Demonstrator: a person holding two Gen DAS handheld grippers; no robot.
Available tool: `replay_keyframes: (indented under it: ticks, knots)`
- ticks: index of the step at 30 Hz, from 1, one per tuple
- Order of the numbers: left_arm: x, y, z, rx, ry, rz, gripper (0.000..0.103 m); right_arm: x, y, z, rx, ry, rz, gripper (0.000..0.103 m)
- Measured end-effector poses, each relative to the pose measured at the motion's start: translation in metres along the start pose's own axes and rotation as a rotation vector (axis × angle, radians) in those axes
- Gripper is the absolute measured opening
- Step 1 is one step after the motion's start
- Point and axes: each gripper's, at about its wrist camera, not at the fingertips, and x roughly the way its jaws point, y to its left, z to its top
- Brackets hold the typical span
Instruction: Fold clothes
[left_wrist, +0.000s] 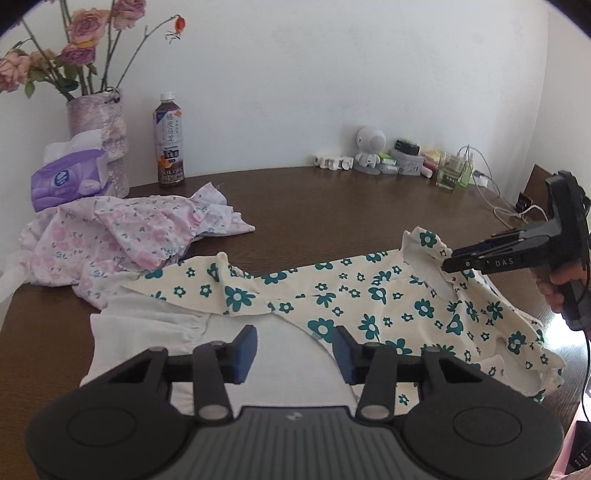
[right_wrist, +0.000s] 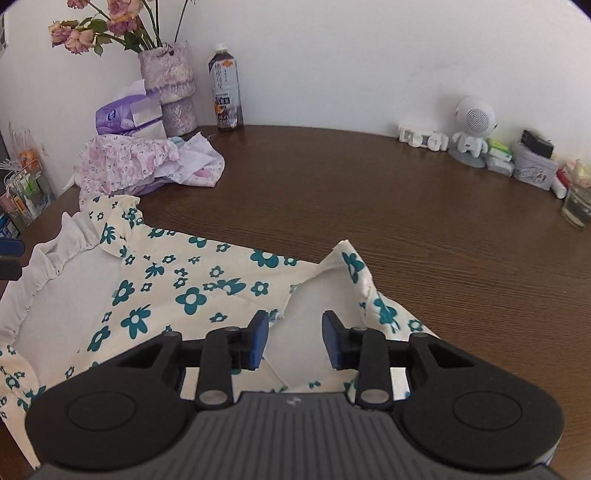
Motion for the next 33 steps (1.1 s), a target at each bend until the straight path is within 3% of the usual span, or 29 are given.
replay_keyframes:
  ticks: [6, 12, 13, 15, 18, 22, 26, 31, 33]
  knots:
    - [0.058, 0.008, 0.026, 0.033, 0.110, 0.039, 0.045, 0.052, -0.006, 0.018, 0.043, 0.086, 0.005, 0.033]
    - [0.118, 0.022, 0.040, 0.041, 0.108, 0.101, 0.045, 0.073, -0.014, 0.029, 0.089, 0.101, 0.011, 0.033]
    - [0.124, 0.024, 0.040, 0.033, 0.113, 0.107, 0.045, 0.074, -0.014, 0.030, 0.095, 0.105, 0.018, 0.029]
    - [0.136, 0.027, 0.038, 0.032, 0.116, 0.123, 0.045, 0.075, -0.015, 0.031, 0.097, 0.111, 0.035, 0.004]
    - [0.147, 0.029, 0.034, 0.049, 0.114, 0.155, 0.044, 0.074, -0.016, 0.033, 0.097, 0.105, 0.037, 0.000]
    - [0.149, 0.028, 0.030, 0.071, 0.083, 0.183, 0.027, 0.061, -0.020, 0.047, 0.077, 0.038, 0.017, 0.000]
    - [0.146, 0.031, 0.024, 0.042, 0.058, 0.181, 0.028, 0.065, -0.025, 0.056, 0.089, 0.069, 0.053, 0.001]
    - [0.139, 0.034, 0.024, 0.015, 0.018, 0.196, 0.031, 0.076, -0.022, 0.040, 0.121, 0.129, 0.039, 0.017]
    - [0.138, 0.034, 0.024, 0.028, -0.003, 0.225, 0.035, 0.076, -0.017, 0.035, 0.120, 0.130, 0.040, 0.032]
